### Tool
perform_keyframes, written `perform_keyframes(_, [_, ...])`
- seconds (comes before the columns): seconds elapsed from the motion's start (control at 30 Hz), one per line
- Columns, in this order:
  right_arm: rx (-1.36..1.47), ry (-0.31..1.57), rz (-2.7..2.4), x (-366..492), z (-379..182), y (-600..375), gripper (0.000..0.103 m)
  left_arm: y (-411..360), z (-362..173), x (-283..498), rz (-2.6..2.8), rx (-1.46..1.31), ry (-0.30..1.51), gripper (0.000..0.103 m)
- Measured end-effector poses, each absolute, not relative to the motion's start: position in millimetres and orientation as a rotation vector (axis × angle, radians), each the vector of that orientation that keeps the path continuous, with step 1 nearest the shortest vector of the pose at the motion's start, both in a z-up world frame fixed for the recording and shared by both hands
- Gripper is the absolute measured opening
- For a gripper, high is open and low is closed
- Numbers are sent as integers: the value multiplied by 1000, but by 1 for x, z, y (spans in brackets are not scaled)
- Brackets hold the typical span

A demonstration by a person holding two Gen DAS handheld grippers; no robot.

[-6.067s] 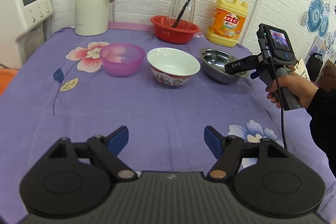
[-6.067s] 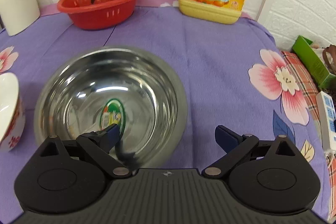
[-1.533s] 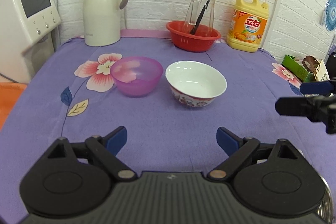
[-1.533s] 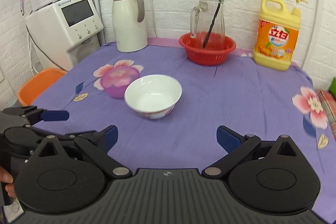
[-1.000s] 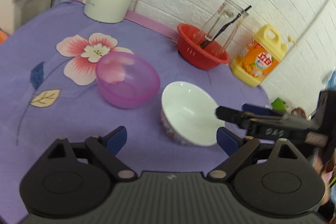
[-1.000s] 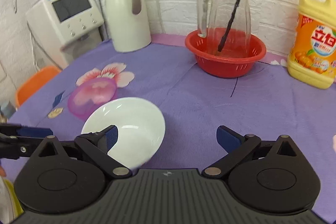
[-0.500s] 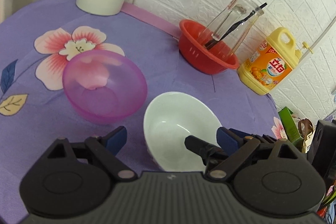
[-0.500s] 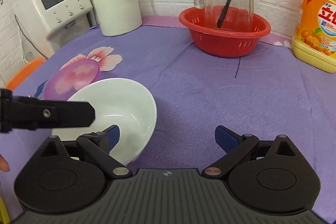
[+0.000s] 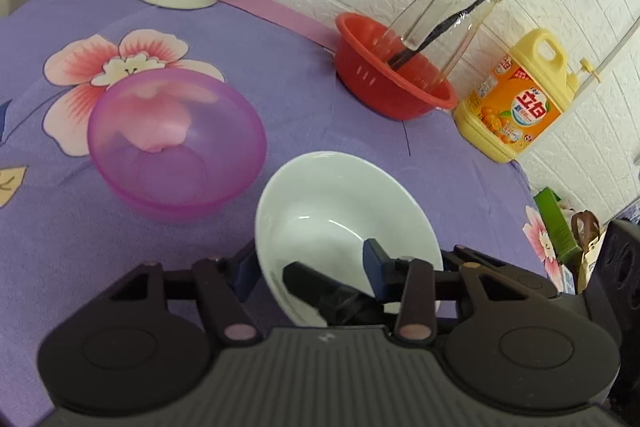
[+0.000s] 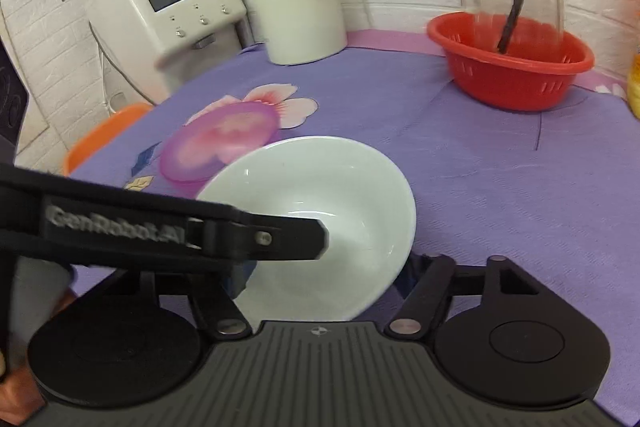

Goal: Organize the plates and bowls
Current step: 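Slide the steel bowl under the white bowl, grip both rims with right tool, then lift the stacked bowls with the right tool toward the pink plastic bowl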

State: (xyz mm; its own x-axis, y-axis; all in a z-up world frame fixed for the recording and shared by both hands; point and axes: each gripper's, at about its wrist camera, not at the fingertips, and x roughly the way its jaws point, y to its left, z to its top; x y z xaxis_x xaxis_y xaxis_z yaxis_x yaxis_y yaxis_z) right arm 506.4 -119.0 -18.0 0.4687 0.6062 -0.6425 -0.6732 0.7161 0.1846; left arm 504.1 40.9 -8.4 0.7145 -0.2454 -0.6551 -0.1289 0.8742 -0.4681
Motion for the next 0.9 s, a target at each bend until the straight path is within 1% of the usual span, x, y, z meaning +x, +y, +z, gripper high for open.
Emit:
perform_keyframes(0.07, [-144,741,764,502,-17,-114,103,41,-8,501,-81,-527,784,42])
perform_keyframes(0.27, [-158,743,740,488,-7,-116,103,38,-2,489,-98,-561,809,42])
perform_keyframes(0.53, [-135,800,697,457,0,-140,103,15,5,458,-159,-556,854,41])
perform_keyframes(0.67, [-147,805,646,426,14,-160,103,-5,14,432,-221,-556,861,41])
perform_keyframes(0.9, [-182,773,570,350,38,-188,103,-38,34,360,-324,-519,854,41])
